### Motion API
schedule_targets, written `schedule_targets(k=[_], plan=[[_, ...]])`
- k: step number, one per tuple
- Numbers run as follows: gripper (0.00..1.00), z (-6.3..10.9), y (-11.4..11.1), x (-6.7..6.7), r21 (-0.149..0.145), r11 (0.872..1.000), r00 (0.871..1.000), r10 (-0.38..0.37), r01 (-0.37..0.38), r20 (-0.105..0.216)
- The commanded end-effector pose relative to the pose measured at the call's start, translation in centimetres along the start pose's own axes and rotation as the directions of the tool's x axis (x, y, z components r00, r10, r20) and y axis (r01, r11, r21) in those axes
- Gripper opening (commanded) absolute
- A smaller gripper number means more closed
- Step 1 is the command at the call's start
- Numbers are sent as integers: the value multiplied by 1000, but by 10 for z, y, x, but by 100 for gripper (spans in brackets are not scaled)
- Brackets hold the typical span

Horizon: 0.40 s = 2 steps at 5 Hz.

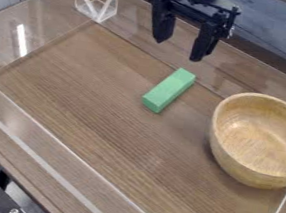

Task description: Put green stick into wooden bowl

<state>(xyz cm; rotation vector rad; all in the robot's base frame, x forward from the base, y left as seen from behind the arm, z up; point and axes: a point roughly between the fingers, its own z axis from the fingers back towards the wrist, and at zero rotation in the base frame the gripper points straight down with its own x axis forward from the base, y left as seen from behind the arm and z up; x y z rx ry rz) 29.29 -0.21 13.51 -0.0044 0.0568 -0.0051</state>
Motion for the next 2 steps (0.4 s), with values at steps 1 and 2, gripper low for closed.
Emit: schedule_targets(k=[1, 2], plan=[[100, -15, 19, -4, 5, 1000, 1000, -11, 11, 3], [100, -36, 34, -8, 14, 999, 999, -32, 32, 7]])
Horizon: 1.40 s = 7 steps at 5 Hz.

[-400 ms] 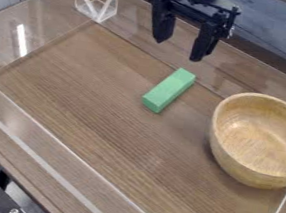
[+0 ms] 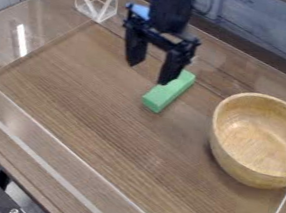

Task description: Put green stick into wooden bowl

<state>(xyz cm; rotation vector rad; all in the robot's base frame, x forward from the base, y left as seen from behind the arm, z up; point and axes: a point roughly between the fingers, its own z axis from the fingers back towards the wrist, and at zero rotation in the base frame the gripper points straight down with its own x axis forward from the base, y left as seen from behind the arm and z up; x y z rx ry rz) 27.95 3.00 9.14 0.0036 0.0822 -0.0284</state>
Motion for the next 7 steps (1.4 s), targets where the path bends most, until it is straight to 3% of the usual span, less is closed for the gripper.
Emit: schedule_targets(k=[1, 2, 4, 7], plan=[[100, -1, -5, 14, 2, 1000, 998, -24, 24, 62], [100, -9, -12, 26, -1, 999, 996, -35, 35, 83], [100, -7, -10, 37, -18, 997, 990, 81, -79, 115], [100, -40, 8, 51, -42, 986, 978, 164, -160, 130]])
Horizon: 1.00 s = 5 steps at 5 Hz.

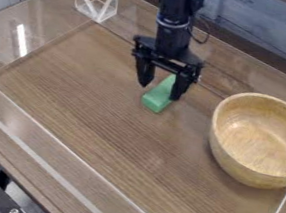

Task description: Put green stick into wooden bowl

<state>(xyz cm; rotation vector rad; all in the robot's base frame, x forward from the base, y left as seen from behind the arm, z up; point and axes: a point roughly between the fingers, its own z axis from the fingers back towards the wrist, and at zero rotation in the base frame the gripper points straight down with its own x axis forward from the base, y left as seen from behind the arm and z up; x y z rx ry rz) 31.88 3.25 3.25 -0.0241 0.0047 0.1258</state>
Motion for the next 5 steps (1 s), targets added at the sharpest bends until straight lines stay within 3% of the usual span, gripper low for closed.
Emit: schedule_targets(k=[1, 3, 5], plan=[[0, 8, 8, 14, -4, 999, 997, 44, -44, 64], [0, -9, 11, -5, -5, 999, 996, -47, 48, 80], [0, -14, 2, -17, 2, 988, 985, -155, 156, 80]])
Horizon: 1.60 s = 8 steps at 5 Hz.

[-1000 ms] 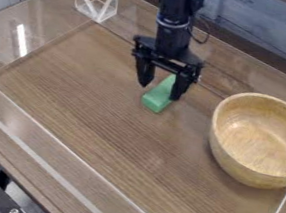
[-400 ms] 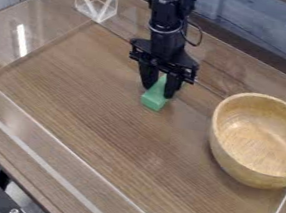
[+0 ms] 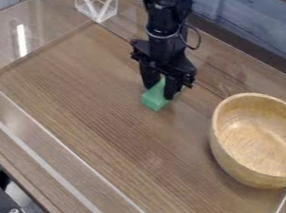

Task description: Put green stick into wooden bowl

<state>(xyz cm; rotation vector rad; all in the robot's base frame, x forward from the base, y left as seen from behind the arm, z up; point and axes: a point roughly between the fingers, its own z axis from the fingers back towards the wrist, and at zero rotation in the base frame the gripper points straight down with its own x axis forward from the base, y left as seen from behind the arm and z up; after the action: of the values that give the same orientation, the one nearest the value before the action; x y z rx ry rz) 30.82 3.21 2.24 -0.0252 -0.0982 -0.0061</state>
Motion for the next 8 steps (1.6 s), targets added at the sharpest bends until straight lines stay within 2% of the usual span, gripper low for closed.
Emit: schedule_targets(k=[1, 3, 5, 6, 8], plan=[[0, -4, -4, -13, 1, 997, 997, -71, 71, -29], [0, -4, 2, -18, -13, 981, 980, -193, 193, -47], [0, -9, -9, -15, -27, 973, 972, -229, 228, -61], [0, -10, -9, -17, -32, 972, 970, -234, 233, -67], [0, 3, -8, -10, -22, 985, 983, -173, 172, -60]])
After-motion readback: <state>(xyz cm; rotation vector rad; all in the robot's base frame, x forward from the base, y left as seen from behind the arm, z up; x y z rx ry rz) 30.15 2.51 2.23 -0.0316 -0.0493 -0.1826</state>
